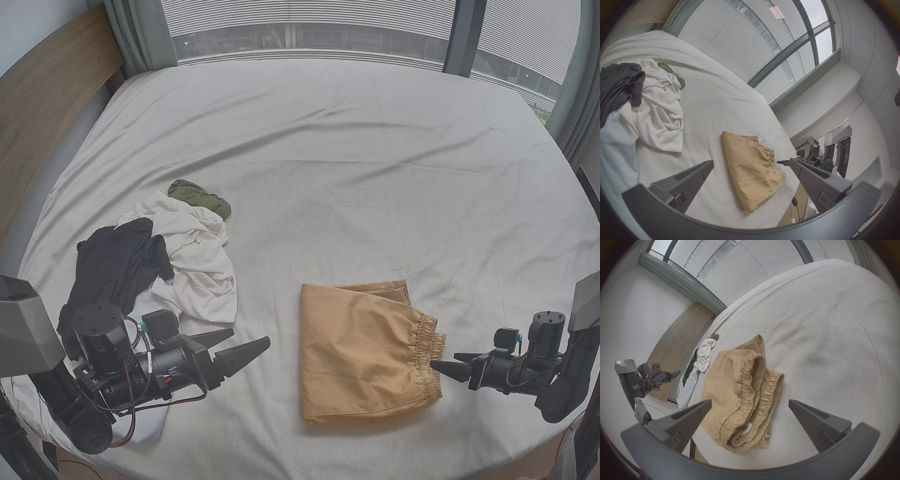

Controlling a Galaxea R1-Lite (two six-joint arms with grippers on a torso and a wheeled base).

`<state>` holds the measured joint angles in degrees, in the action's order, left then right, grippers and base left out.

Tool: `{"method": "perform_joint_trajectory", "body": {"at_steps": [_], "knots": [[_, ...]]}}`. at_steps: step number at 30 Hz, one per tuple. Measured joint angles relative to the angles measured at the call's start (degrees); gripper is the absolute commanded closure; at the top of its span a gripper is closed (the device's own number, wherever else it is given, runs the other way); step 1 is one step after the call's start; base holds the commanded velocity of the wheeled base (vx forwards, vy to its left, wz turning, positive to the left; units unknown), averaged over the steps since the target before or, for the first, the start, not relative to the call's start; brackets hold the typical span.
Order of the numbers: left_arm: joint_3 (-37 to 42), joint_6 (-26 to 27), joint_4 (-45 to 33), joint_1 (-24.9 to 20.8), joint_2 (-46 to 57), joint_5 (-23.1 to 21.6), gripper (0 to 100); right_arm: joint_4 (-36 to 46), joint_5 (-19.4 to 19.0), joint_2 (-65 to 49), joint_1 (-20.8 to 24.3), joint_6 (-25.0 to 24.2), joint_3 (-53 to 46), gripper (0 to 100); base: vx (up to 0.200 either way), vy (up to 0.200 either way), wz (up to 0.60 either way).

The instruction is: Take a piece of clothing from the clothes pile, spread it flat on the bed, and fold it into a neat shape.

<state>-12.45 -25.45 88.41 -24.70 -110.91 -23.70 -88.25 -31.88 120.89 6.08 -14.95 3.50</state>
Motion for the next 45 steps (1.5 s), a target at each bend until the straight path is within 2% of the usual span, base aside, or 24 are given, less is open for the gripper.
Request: {"method": "perform_joint_trajectory", "body": {"at_steps": [17,22,25,32,44,45], "knots": [[1.2,1.9,0.0,1.1,-0.1,0.0,0,0.0,0.0,7.7,3.9,2.6,-0.9,0,0.0,0.0,0.0],[1.3,1.9,0.0,1.2,0.0,0.1,0,0.0,0.0,9.1,5.8,0.7,0.5,0,0.0,0.0,0.0],[1.3,1.9,0.0,1.2,0.0,0.1,0,0.0,0.0,9.6,7.1,-2.4,1.8,0,0.0,0.0,0.0],[1.7,1.9,0.0,1.2,0.1,0.2,0,0.0,-0.1,10.1,8.7,-6.0,4.5,0,0.0,0.0,0.0],[2.1,2.6,0.0,1.4,0.2,0.2,0,0.0,-0.1,10.3,10.5,-7.8,6.6,0,0.0,0.0,0.0],[2.1,2.6,0.0,1.6,0.2,0.1,0,0.0,-0.1,10.3,10.6,-7.8,6.7,100,0.0,0.0,0.0]]}}
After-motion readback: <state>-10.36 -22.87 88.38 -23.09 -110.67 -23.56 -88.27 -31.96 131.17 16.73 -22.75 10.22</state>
